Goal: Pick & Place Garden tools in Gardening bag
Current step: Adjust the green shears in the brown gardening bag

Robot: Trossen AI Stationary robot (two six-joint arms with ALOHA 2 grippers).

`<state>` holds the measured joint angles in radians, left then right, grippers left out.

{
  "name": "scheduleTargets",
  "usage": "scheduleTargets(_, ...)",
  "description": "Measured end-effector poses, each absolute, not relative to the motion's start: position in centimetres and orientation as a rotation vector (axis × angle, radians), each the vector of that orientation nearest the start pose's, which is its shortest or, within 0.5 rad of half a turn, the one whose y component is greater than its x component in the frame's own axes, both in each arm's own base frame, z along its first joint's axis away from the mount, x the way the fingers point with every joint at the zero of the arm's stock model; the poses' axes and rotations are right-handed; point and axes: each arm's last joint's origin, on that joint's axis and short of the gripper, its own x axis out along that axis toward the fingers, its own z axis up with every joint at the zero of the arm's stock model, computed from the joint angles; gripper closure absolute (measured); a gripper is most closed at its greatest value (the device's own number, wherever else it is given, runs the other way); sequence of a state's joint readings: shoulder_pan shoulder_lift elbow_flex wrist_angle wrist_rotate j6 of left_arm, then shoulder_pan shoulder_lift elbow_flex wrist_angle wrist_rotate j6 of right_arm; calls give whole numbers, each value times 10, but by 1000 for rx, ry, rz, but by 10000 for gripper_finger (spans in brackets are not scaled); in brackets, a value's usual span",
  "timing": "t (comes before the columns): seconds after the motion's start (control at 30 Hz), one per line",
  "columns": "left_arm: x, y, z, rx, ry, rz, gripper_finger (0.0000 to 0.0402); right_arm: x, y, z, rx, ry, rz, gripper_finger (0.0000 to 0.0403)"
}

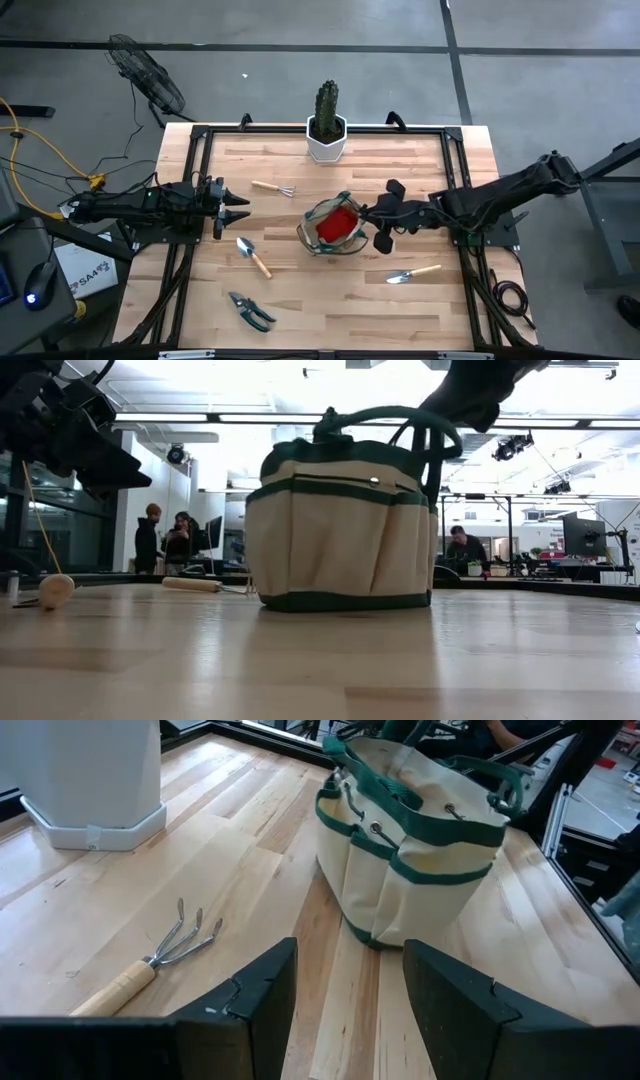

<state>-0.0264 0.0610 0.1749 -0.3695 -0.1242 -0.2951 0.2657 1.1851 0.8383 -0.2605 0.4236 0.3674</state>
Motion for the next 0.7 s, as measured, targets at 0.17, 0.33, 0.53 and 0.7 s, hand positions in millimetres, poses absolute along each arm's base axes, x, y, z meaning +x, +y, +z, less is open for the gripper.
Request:
scheduleTargets(0.17,86,1,183,-275,239,134,222,241,53,273,165,571,-294,371)
scheduleTargets(0.33,86,1,183,-275,238,134,222,240,53,273,181,585,-297,396)
scheduleTargets(0.53,87,1,183,-275,239,134,222,241,53,273,178,587,-273,398)
scheduleTargets(0.7,86,1,183,-273,239,134,222,244,49,276,203,559,-265,397)
